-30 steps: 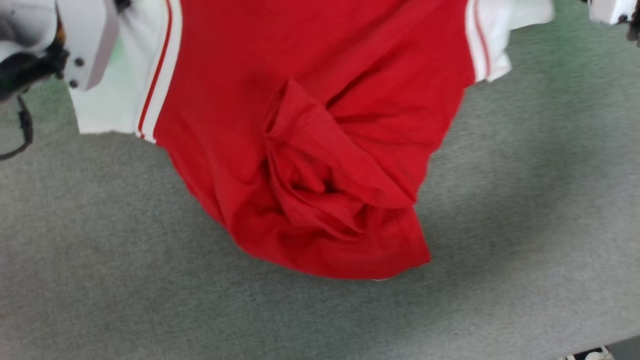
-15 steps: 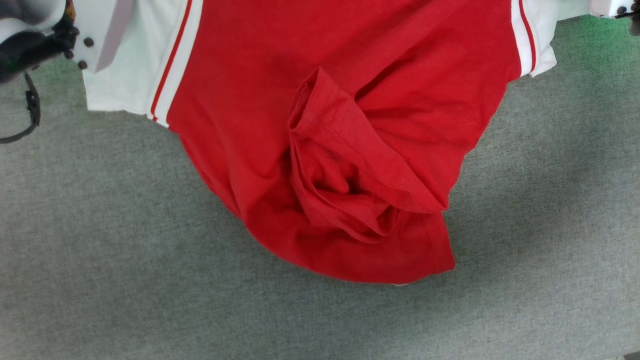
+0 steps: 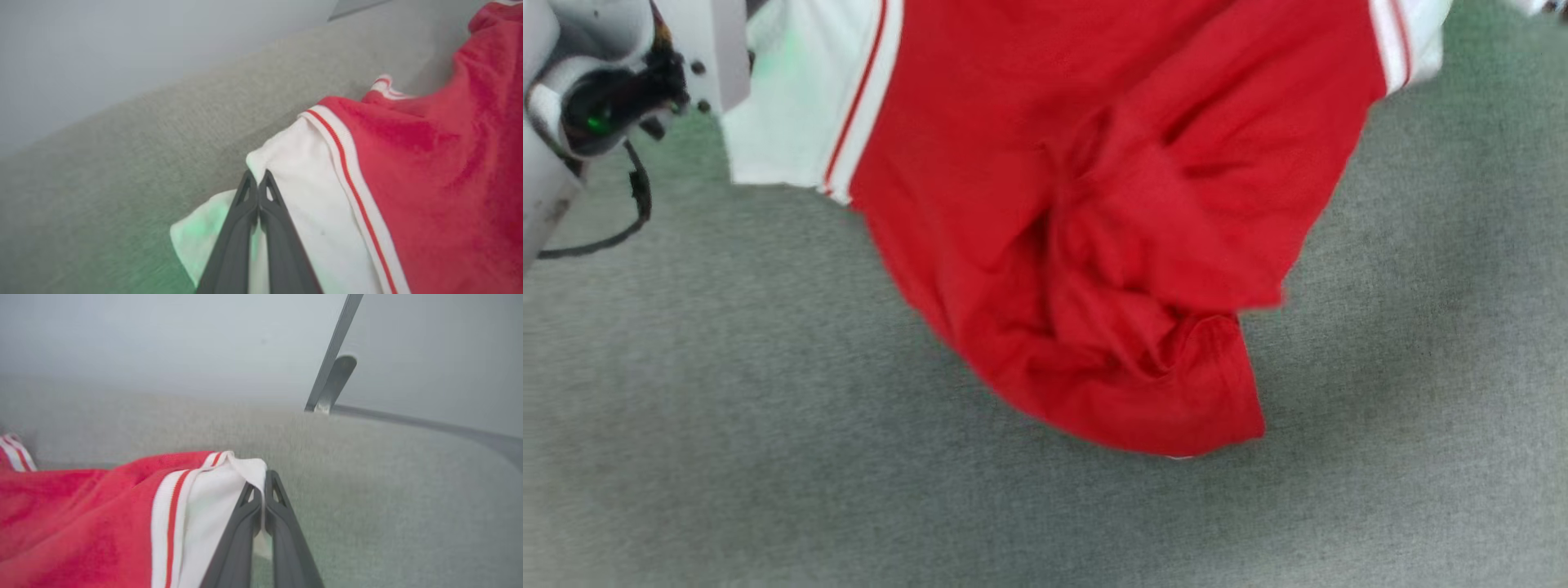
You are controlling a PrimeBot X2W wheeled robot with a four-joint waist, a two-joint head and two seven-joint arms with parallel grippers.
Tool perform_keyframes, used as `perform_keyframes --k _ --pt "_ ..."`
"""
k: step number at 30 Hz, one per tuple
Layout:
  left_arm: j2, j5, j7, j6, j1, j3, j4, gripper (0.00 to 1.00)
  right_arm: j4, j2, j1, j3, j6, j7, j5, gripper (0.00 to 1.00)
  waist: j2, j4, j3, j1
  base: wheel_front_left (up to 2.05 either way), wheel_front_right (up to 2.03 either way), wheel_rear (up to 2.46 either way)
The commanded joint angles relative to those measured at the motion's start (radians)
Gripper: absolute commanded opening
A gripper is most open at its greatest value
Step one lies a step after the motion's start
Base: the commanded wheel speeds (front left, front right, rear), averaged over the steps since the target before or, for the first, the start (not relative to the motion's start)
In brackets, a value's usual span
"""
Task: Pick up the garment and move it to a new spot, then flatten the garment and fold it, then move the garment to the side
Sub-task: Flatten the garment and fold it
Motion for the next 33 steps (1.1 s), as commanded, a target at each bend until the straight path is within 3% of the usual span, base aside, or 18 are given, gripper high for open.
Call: perform_keyframes --k 1,6,18,26,33 --pt "-0.002 -0.015 -0.034 0.003 -0.006 0.012 0.012 0.00 0.017 -0.010 -0.035 -0.013 -0.001 -0.056 -0.013 0.00 -0.0001 0.039 -0.049 0.0000 0.00 0.00 0.00" --pt "-0.027 -0.001 -0.184 0.003 -0.076 0.047 0.113 0.00 0.102 0.005 -0.133 -0.069 -0.001 -0.242 -0.042 0.00 -0.0001 0.070 -0.052 0.0000 0.00 0.00 0.00" --pt "-0.177 -0.062 -0.473 0.015 -0.356 0.234 0.418 0.00 0.407 0.124 -0.461 -0.282 -0.001 -0.591 -0.059 0.00 -0.0001 0.107 -0.012 0.0000 0.00 0.00 0.00" --pt "-0.219 -0.059 -0.556 0.003 -0.472 0.275 0.472 0.00 0.445 0.169 -0.556 -0.312 -0.001 -0.642 -0.065 0.00 -0.0001 0.110 -0.036 0.0000 0.00 0.00 0.00" --pt "-0.193 -0.115 -0.562 0.001 -0.366 0.287 0.381 0.00 0.417 0.162 -0.461 -0.275 -0.001 -0.613 -0.052 0.00 -0.0001 0.112 -0.073 0.0000 0.00 0.00 0.00"
